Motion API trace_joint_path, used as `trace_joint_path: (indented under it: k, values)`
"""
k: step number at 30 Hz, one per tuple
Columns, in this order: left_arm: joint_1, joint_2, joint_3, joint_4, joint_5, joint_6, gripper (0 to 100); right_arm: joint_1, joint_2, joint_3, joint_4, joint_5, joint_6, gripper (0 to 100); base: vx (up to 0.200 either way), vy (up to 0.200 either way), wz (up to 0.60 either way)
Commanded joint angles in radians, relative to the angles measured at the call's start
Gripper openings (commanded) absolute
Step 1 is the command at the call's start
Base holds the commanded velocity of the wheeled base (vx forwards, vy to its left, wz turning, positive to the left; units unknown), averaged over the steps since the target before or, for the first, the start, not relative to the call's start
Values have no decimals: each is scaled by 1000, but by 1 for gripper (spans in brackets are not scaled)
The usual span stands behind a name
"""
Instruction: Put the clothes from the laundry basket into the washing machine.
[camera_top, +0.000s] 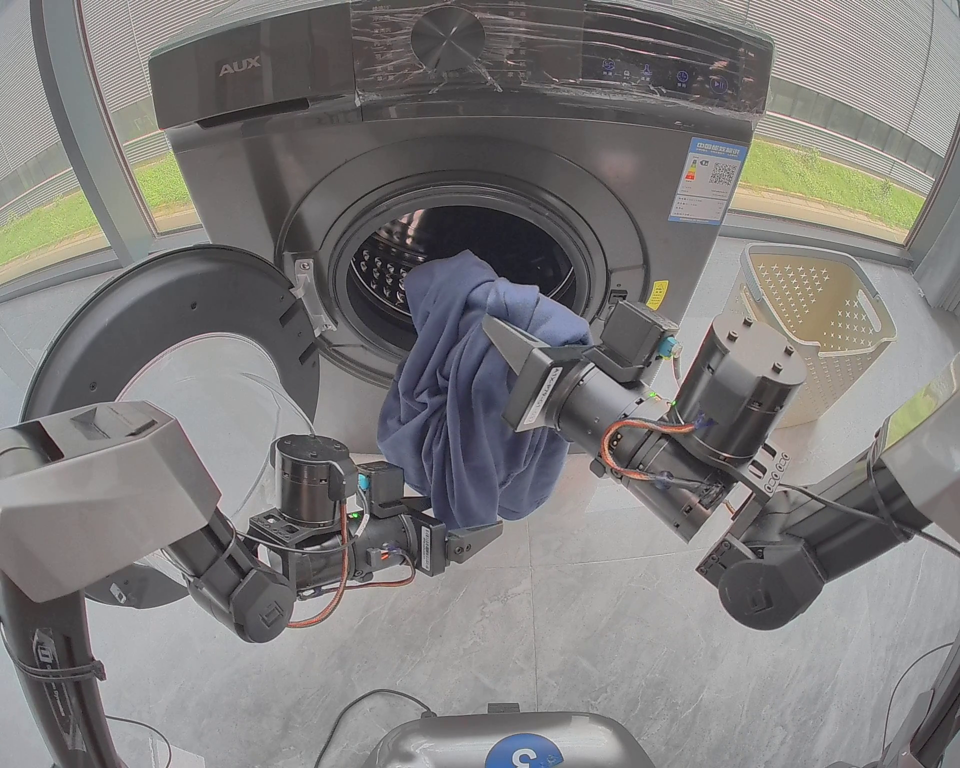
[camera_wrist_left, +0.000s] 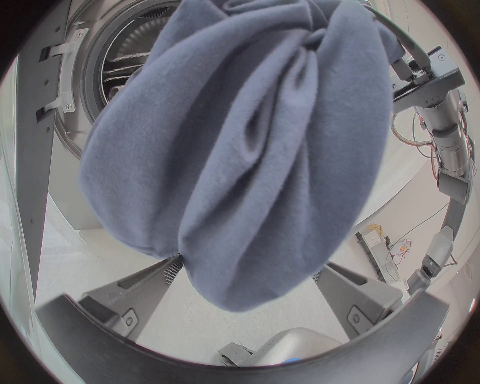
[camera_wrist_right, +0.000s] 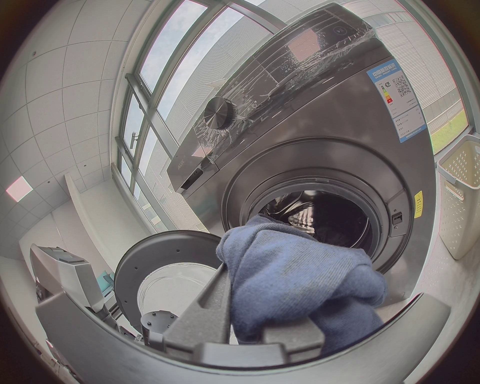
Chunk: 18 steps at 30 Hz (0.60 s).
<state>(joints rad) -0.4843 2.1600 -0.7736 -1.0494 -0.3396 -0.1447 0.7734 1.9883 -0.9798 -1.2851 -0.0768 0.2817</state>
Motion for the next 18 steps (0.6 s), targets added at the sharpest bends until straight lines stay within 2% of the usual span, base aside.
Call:
trace_joint_path:
  k: [1,2,3,10,18]
  values:
    - [-5,32,-15,-24,13,-1,100,3,-6,13,-2,0,1,0,0,0,0]
    - [-8,34,-12,-40,13,-1,100,3,-8,15,-2,0,1,0,0,0,0]
    - [-14,32,-10,-51,14,-1,0,3,-11,18,-2,0,2,0,0,0,0]
    - [-31,-23,34,-95,19,-12,0,-8,-13,30,-2,0,1,0,0,0,0]
    - [-85,-238,247,-153,4,-13,0,-39,-3,78,4,2,-9,0,0,0,0]
